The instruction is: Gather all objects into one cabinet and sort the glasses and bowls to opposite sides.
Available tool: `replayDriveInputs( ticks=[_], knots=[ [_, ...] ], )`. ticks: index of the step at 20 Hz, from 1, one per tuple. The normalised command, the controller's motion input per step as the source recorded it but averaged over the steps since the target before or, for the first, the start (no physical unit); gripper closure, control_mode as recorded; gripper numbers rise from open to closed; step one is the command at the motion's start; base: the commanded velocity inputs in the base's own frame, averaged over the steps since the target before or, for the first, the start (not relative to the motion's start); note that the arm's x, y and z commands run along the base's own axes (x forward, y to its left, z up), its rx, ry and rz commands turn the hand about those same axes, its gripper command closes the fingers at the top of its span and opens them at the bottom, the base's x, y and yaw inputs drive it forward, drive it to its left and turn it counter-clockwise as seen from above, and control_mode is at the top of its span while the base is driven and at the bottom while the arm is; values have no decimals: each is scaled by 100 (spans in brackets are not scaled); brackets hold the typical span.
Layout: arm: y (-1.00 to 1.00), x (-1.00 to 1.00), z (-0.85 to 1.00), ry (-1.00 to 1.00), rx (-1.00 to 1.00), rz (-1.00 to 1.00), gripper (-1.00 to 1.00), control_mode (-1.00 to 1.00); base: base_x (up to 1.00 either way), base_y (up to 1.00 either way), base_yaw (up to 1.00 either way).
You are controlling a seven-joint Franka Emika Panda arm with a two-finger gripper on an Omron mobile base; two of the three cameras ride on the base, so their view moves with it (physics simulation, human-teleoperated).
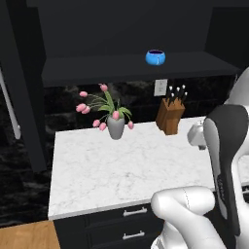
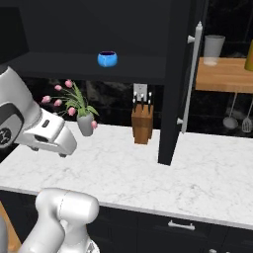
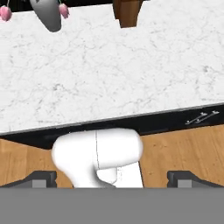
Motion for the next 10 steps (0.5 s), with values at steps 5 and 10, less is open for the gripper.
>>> replayDriveInputs(
  ticks=[5,10],
  knots=[
    [-12,-28,69,-45,0,3,-100,-100,0,0,0],
    [-1,-4,86,-36,0,0,-100,-100,0,0,0]
  ],
)
